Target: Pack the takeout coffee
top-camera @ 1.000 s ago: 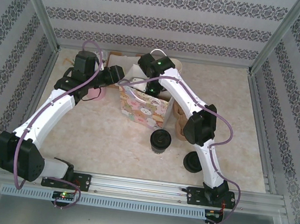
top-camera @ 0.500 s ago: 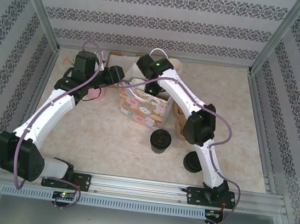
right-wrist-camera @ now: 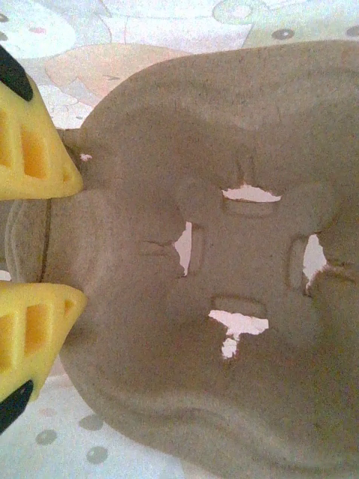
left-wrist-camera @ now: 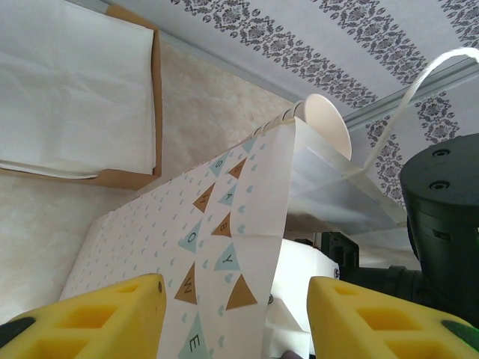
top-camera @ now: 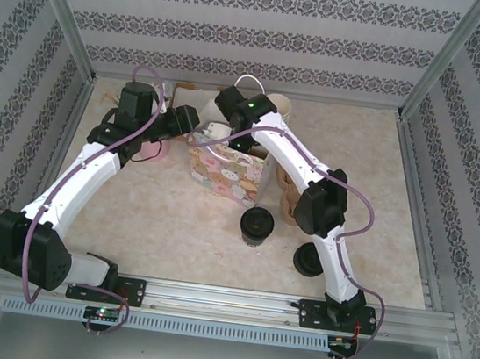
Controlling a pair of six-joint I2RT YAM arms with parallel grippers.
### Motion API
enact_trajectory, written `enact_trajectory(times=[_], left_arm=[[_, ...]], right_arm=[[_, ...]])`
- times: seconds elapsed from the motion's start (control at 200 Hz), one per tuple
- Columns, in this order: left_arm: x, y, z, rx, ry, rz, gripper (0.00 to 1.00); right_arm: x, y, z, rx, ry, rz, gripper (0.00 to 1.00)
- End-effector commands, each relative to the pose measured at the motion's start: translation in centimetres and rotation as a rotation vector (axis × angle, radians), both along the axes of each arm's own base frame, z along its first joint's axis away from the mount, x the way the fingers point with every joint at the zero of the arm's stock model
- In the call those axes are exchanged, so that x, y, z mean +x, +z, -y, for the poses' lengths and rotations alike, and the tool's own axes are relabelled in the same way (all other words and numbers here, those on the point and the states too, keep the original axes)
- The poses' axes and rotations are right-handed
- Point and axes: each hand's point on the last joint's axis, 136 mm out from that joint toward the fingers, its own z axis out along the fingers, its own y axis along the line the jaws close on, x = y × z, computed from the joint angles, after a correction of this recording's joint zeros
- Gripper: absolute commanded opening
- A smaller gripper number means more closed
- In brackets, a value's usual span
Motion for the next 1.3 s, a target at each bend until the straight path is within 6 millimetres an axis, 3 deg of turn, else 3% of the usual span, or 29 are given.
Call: enact_trajectory(times=[0.0, 0.185, 0.669, 1.154, 1.294], left_arm=[[0.1, -0.7, 0.1, -0.007, -0.013, -0.017, 0.54], [0.1, -0.7, 0.0, -0.002, -0.013, -0.019, 0.54], [0.2, -0.7, 0.1, -0.001, -0.014, -0.025, 0.54], [0.1, -0.9, 0.3, -0.008, -0.019, -0.036, 0.53], [0.1, -0.8, 0.4, -0.012, -0.024, -0.038, 0.53]], right_arm=[[-0.7, 1.0, -0.1, -0.016, 0.040, 0.034, 0.19], [-1.3, -0.8, 0.2, -0.062, 0.063, -0.004, 0.16], [-1.1, -2.9, 1.6, -0.162, 0.088, 0.010, 0.16], [-1.8, -4.7, 1.4, -0.160, 0.076, -0.063, 0.16], [-1.3, -4.1, 0.9, -0.103, 0.027, -0.072, 0.14]])
